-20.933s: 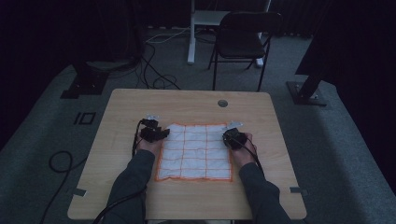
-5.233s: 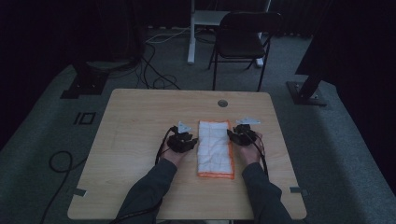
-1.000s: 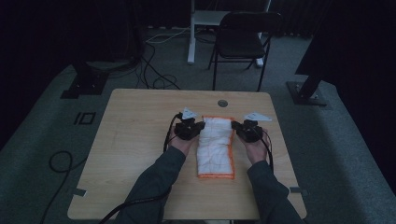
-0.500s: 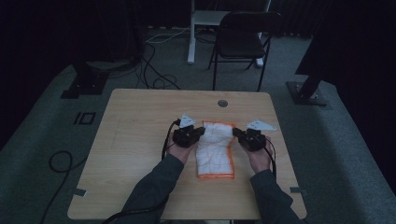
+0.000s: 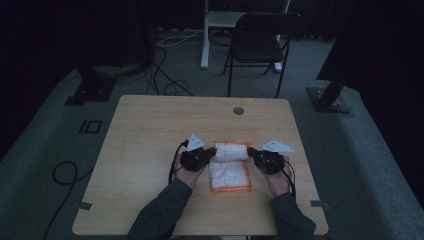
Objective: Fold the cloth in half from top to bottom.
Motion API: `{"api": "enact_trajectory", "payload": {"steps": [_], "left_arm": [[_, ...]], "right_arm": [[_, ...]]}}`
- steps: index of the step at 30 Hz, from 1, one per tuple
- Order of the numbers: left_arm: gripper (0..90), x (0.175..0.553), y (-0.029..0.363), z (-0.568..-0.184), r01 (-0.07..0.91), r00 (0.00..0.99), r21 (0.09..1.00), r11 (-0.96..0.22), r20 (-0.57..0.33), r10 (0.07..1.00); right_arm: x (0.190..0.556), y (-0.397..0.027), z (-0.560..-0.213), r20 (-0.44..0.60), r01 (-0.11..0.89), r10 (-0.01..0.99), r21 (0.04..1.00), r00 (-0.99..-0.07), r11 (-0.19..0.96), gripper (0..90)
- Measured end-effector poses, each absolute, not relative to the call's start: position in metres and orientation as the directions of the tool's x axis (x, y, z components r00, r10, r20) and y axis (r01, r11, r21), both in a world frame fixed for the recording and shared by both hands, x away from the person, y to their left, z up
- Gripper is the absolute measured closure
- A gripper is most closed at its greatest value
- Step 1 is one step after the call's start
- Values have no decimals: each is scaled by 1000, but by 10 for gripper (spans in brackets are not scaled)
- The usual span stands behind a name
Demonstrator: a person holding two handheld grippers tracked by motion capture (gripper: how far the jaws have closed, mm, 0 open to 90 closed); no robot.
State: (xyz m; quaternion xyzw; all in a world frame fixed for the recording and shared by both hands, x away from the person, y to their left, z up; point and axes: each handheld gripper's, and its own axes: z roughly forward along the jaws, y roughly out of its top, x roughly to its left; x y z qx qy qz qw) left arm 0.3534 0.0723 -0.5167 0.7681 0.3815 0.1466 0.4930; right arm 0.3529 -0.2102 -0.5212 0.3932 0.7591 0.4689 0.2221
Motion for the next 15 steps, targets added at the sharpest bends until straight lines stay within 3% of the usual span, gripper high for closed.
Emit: {"api": "enact_trajectory", "payload": {"steps": [15], "left_arm": [[871, 336, 78, -529, 454, 672, 860, -232, -159, 723]], "right_arm": [[342, -206, -527, 18, 380, 791, 883, -611, 274, 861]]}}
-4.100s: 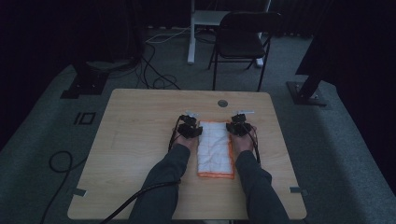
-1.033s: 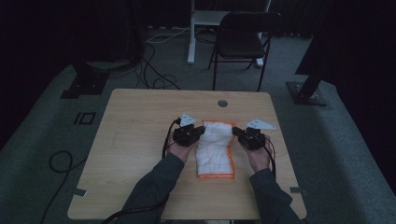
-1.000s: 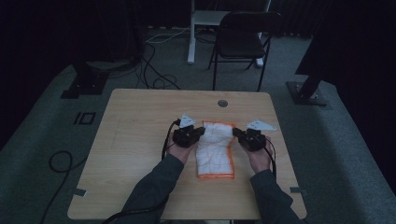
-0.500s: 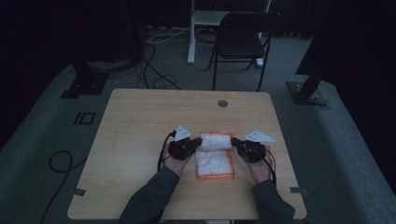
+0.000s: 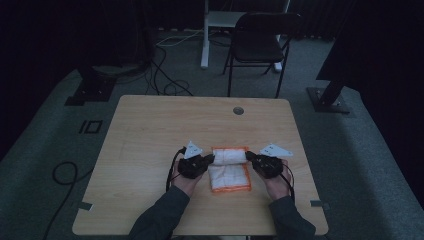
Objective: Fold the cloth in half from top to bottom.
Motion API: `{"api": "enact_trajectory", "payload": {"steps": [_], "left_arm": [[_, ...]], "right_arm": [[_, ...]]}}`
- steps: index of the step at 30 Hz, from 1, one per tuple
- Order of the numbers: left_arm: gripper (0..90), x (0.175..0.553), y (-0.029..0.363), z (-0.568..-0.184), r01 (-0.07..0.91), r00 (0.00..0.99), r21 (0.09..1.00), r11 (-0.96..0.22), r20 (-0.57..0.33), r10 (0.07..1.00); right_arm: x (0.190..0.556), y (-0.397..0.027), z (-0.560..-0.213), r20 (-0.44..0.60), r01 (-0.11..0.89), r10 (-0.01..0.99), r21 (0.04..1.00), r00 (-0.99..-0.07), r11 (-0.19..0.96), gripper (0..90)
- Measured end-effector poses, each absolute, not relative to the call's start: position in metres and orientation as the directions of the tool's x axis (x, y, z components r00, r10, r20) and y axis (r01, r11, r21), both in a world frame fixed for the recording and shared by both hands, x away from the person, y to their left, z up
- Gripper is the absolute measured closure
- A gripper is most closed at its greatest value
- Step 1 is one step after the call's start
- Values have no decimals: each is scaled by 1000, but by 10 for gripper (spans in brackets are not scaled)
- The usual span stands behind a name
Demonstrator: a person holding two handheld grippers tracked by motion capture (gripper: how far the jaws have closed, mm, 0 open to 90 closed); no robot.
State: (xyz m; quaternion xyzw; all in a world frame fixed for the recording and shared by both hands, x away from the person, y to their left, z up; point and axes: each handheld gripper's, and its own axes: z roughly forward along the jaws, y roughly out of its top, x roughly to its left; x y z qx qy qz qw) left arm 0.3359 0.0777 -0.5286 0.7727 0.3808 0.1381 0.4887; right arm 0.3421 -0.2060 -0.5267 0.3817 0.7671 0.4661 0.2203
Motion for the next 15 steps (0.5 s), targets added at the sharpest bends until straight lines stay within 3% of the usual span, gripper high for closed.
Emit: {"api": "enact_trajectory", "payload": {"steps": [15], "left_arm": [[871, 318, 75, -549, 485, 679, 836, -256, -175, 713]], "right_arm": [[323, -209, -550, 40, 415, 780, 863, -624, 288, 860]]}}
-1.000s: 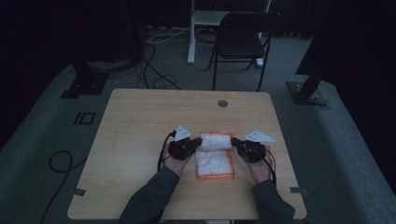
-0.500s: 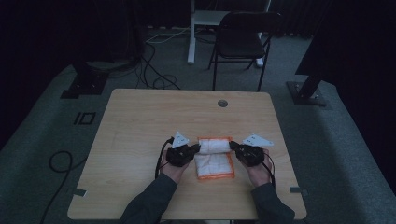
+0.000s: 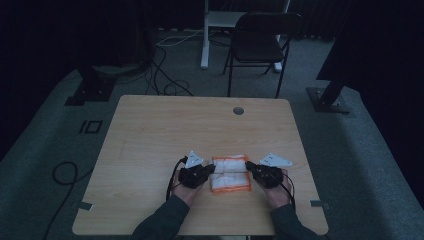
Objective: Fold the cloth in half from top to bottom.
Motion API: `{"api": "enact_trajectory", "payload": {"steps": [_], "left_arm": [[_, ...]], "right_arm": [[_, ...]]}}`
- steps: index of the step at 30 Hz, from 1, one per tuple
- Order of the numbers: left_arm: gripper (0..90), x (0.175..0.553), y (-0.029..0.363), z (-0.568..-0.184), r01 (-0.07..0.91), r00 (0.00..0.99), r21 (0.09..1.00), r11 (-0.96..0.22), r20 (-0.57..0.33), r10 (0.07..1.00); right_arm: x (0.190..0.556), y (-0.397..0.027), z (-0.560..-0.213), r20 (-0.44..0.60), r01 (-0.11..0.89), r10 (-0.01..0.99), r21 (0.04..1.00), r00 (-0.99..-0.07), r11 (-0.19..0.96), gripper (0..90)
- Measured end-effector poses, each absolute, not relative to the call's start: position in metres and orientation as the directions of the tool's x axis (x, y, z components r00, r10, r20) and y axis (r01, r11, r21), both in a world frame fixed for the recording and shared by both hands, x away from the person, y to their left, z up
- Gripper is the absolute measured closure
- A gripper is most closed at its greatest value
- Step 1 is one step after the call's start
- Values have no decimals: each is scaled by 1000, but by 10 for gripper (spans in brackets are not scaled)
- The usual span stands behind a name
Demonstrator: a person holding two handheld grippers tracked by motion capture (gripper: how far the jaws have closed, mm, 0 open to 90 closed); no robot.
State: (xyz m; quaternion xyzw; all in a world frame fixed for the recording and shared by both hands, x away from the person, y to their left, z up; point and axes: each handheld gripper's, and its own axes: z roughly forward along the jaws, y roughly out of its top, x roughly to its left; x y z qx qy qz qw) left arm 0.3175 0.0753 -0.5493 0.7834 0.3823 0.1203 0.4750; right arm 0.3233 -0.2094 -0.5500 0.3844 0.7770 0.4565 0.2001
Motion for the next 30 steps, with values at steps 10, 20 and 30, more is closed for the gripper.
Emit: {"api": "enact_trajectory", "payload": {"steps": [10, 20, 30], "left_arm": [[865, 310, 80, -565, 524, 674, 811, -262, -206, 709], [584, 319, 83, -556, 546, 646, 813, -202, -254, 720], [559, 326, 70, -549, 533, 677, 816, -226, -250, 692]], "right_arm": [[315, -208, -561, 45, 437, 764, 842, -643, 318, 859], [315, -208, -564, 43, 446, 764, 833, -644, 328, 857], [314, -208, -564, 40, 445, 762, 830, -646, 334, 856]]}}
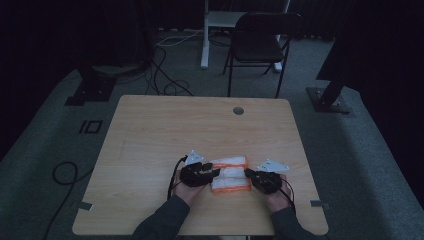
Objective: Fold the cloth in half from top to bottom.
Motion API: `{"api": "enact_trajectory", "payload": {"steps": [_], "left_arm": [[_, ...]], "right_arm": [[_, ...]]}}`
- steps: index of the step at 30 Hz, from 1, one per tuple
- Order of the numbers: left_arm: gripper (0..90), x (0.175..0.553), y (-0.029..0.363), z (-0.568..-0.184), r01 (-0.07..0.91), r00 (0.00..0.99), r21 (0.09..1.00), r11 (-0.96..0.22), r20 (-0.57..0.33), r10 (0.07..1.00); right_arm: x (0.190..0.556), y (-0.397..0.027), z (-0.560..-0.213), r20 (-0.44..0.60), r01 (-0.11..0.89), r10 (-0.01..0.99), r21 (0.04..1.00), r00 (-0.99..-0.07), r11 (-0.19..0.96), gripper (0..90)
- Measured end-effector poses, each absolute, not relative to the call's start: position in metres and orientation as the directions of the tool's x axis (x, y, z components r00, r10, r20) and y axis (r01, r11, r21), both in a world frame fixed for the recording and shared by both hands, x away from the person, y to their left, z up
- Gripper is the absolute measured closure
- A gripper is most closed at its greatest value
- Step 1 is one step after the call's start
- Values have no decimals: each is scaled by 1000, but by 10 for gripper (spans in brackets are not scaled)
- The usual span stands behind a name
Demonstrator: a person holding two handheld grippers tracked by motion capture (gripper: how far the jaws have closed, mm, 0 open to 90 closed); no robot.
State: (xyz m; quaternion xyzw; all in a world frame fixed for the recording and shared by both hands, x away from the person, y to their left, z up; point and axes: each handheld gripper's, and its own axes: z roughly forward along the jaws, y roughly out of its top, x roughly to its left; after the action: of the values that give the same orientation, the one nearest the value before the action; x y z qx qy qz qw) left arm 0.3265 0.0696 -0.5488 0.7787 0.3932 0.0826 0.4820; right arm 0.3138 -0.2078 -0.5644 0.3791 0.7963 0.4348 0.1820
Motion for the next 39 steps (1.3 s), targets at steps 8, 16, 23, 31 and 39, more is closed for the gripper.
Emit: {"api": "enact_trajectory", "payload": {"steps": [8, 16, 23, 31, 39], "left_arm": [[841, 320, 67, -547, 503, 696, 824, -260, -208, 687], [840, 312, 66, -549, 497, 699, 831, -252, -211, 683], [830, 301, 70, -559, 506, 707, 823, -258, -225, 671], [805, 290, 73, -568, 513, 713, 816, -268, -230, 663], [723, 277, 76, -572, 516, 714, 810, -277, -229, 662]], "right_arm": [[318, -211, -561, 70, 458, 776, 839, -627, 294, 564], [333, -216, -558, 174, 517, 763, 823, -623, 235, 492], [332, -217, -557, 213, 518, 714, 821, -667, 239, 748], [317, -222, -554, 169, 473, 692, 837, -701, 275, 836], [304, -234, -556, 176, 477, 679, 831, -713, 285, 754]]}}
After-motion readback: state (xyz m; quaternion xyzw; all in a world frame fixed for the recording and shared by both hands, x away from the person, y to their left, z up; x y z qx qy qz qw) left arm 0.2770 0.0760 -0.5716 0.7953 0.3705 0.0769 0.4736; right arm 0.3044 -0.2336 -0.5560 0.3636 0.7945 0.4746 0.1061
